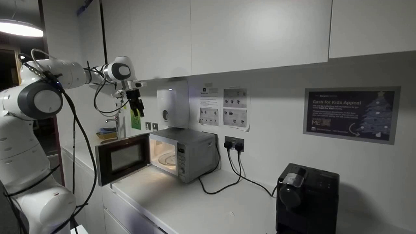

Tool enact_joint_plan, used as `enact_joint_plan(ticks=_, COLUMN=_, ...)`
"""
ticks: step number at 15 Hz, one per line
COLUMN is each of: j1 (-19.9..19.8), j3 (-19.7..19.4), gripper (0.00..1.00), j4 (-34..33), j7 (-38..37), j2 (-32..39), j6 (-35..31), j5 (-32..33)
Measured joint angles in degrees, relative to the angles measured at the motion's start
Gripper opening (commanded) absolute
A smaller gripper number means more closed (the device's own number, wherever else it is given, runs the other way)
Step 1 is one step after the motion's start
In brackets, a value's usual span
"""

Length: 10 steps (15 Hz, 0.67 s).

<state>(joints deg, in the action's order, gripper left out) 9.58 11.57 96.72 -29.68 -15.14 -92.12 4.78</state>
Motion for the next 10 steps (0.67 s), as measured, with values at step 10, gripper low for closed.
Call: enact_joint_plan(ticks=10, j1=-3.78, j3=-2.96, gripper=1.0, j4=3.47, j7=0.24, j2=-3.8, j6=-0.05, j5=-2.95)
